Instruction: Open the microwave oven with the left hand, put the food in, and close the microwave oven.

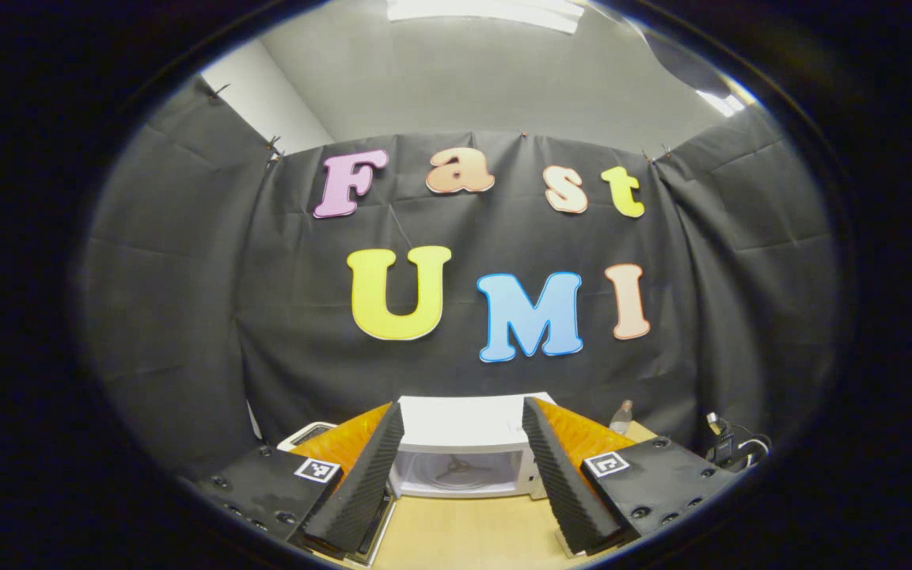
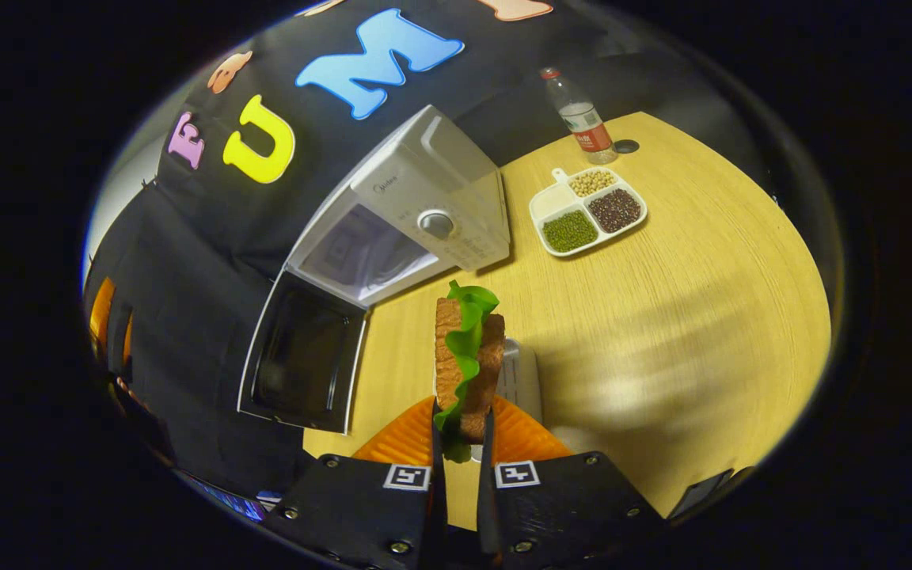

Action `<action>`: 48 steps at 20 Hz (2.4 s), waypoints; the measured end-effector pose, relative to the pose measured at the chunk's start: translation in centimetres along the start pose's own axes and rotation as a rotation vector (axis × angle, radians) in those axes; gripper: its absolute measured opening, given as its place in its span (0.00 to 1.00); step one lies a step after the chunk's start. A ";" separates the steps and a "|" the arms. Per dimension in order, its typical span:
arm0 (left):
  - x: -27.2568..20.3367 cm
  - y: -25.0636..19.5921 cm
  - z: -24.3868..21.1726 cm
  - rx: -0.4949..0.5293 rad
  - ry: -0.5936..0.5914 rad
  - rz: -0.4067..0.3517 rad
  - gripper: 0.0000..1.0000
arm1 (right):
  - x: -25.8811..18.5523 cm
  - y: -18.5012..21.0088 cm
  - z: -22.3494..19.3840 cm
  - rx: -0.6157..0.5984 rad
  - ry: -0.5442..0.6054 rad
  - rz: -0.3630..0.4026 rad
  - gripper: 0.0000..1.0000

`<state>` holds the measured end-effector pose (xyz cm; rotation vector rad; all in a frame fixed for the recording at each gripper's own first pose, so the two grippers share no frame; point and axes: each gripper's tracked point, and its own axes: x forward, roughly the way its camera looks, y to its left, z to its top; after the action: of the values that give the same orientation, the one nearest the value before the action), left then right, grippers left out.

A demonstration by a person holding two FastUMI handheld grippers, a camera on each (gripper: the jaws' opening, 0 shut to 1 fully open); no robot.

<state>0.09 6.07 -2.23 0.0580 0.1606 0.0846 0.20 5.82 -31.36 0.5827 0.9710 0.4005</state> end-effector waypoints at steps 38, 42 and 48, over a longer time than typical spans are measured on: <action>0.9 28.0 -1.5 -0.070 0.036 0.065 0.97 | 27.8 15.4 11.2 0.671 -0.519 0.062 0.15; 0.9 29.8 -0.9 -0.081 0.036 0.103 0.96 | 31.8 14.7 12.2 0.759 -0.555 0.004 0.15; -1.1 32.6 -2.0 -0.094 0.060 0.182 0.94 | 36.0 14.5 13.5 0.837 -0.629 -0.022 0.15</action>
<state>-3.92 38.46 -1.96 -0.0241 0.2108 0.2756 29.31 33.49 -39.89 1.3558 0.4953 -0.2419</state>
